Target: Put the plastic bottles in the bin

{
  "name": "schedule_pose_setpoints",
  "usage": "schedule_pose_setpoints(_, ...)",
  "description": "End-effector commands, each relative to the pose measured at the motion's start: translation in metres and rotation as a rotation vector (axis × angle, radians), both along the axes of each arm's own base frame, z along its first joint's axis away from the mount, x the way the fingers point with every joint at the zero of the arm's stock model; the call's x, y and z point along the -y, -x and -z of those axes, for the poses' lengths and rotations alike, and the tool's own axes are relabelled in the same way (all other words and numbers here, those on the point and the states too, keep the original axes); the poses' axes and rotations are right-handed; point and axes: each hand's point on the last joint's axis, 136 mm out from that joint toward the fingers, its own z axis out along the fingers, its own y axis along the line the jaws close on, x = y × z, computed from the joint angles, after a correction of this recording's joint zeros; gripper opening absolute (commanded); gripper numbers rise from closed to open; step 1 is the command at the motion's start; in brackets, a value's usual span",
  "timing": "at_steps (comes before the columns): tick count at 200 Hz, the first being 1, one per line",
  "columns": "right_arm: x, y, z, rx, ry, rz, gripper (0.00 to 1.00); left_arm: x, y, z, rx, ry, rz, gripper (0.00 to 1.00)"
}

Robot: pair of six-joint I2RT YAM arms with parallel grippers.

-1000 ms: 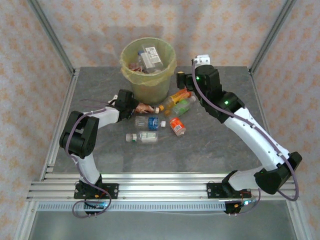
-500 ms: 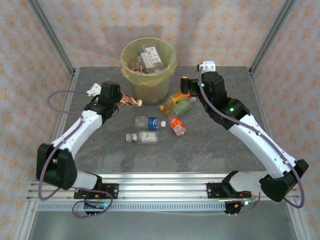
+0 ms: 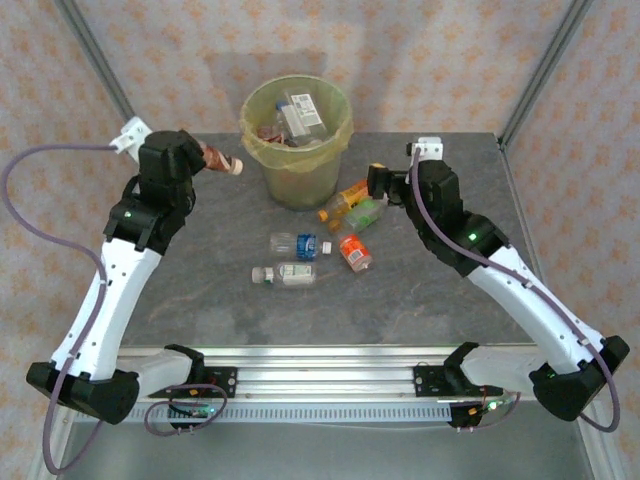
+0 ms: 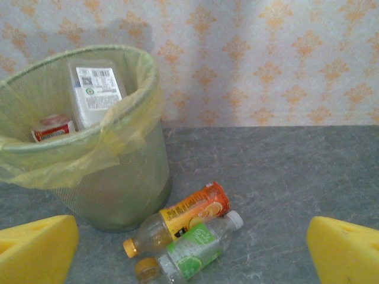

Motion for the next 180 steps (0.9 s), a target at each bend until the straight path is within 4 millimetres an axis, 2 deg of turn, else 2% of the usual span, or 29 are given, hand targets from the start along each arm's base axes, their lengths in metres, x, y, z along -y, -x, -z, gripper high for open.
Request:
schedule_pose_setpoints(1,-0.003,0.001,0.004,0.001,-0.064,0.006,0.99,0.011,-0.023,-0.045,0.094,-0.093,0.075,0.46)
schedule_pose_setpoints(15,-0.004,0.001,0.012,-0.018,-0.075,0.009,0.99,0.022,-0.041,-0.067,0.155,-0.112,0.107,0.46)
schedule_pose_setpoints(35,-0.005,0.002,0.023,-0.045,-0.089,0.011,0.99,0.040,-0.072,-0.089,0.198,-0.149,0.154,0.45)
schedule_pose_setpoints(67,-0.003,0.006,0.036,-0.083,-0.105,0.023,0.99,0.074,-0.126,-0.106,0.200,-0.227,0.241,0.45)
schedule_pose_setpoints(89,0.003,0.010,0.044,-0.102,-0.119,0.049,0.99,0.095,-0.161,-0.098,0.161,-0.298,0.281,0.44)
schedule_pose_setpoints(103,0.006,0.013,0.048,-0.114,-0.131,0.065,0.99,0.103,-0.177,-0.095,0.141,-0.337,0.291,0.44)
schedule_pose_setpoints(105,0.007,0.013,0.048,-0.115,-0.133,0.069,0.99,0.105,-0.185,-0.085,0.119,-0.345,0.292,0.44)
schedule_pose_setpoints(109,0.008,0.014,0.049,-0.120,-0.137,0.071,0.99,0.107,-0.192,-0.079,0.105,-0.358,0.291,0.44)
schedule_pose_setpoints(129,0.011,0.020,0.053,-0.137,-0.149,0.077,0.99,0.110,-0.212,-0.062,0.054,-0.420,0.262,0.44)
schedule_pose_setpoints(153,0.018,0.025,0.054,-0.141,-0.145,0.096,0.99,0.104,-0.228,-0.044,-0.012,-0.483,0.204,0.44)
schedule_pose_setpoints(180,0.023,0.028,0.057,-0.142,-0.142,0.112,0.99,0.096,-0.232,-0.029,-0.070,-0.528,0.152,0.43)
